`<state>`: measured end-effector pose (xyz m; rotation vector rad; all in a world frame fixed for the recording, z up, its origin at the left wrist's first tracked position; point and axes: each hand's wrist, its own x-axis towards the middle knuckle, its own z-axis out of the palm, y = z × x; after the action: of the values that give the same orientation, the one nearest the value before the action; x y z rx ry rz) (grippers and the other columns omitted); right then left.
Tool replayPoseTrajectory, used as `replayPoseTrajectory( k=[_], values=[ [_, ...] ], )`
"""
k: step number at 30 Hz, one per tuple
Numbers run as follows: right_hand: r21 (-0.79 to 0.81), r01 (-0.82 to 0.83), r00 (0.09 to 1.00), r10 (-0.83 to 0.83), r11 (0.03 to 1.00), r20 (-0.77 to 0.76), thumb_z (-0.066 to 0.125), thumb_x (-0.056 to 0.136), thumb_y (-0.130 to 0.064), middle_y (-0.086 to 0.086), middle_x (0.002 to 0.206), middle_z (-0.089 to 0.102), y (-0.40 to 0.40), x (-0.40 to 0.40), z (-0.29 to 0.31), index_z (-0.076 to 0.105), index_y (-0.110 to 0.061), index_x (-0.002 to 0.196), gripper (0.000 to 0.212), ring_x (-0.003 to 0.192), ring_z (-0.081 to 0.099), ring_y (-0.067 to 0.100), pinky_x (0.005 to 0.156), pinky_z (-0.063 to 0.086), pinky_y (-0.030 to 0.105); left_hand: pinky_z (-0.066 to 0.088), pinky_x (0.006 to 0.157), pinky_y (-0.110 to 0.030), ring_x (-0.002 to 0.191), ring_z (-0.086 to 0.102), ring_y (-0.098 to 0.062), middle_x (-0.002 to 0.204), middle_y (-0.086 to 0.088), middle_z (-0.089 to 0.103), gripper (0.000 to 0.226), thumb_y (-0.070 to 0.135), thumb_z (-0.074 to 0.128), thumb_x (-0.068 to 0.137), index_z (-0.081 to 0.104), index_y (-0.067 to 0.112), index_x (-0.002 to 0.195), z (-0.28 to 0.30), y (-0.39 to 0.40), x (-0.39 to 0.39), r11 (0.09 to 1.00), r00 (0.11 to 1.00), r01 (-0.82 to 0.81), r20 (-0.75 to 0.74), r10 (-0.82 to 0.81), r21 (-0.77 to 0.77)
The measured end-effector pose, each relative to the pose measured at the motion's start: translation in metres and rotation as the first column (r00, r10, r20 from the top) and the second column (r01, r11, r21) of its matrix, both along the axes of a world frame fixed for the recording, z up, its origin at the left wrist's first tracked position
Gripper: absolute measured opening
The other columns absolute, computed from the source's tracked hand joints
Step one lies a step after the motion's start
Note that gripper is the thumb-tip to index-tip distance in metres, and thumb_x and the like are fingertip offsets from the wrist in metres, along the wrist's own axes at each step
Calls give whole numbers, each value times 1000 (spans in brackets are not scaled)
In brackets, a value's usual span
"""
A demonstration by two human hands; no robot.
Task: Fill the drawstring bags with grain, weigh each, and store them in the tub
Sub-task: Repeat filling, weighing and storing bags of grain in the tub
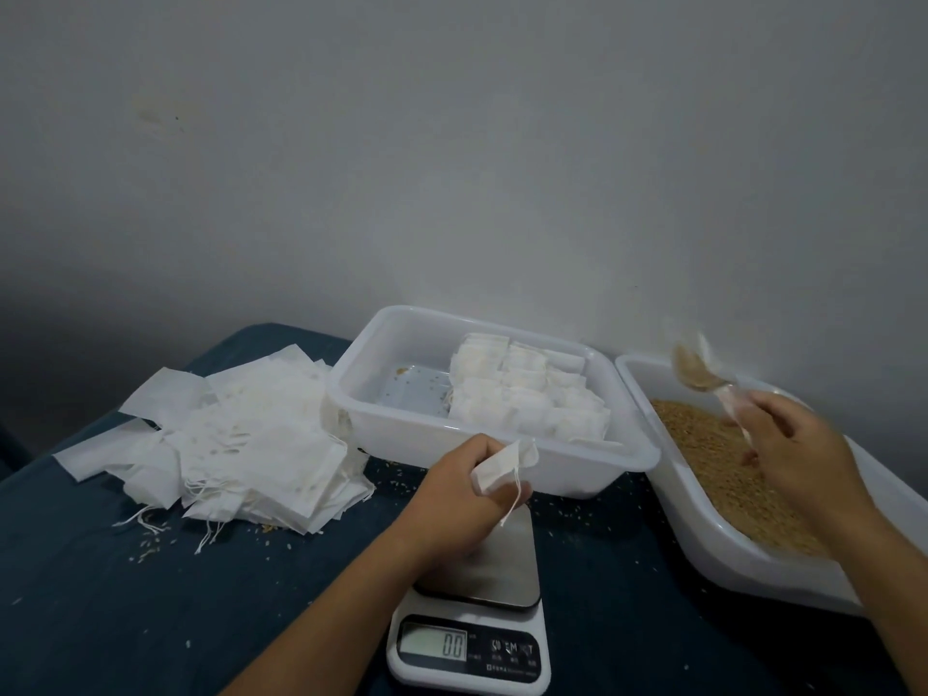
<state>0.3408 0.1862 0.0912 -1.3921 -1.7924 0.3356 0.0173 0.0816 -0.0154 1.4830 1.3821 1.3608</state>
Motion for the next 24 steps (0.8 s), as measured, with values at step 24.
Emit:
replayPoseTrajectory(
  k=[24],
  values=[
    [-369, -458, 724, 580, 809, 373, 74, 70, -68, -27, 95, 77, -53, -45, 72, 74, -65, 99, 29, 89, 72, -1, 79, 58, 19, 47, 64, -15, 77, 60, 0, 89, 17, 66, 22, 34, 79, 89, 57, 34, 90, 3, -4, -9, 993, 982, -108, -154, 112, 38]
  ],
)
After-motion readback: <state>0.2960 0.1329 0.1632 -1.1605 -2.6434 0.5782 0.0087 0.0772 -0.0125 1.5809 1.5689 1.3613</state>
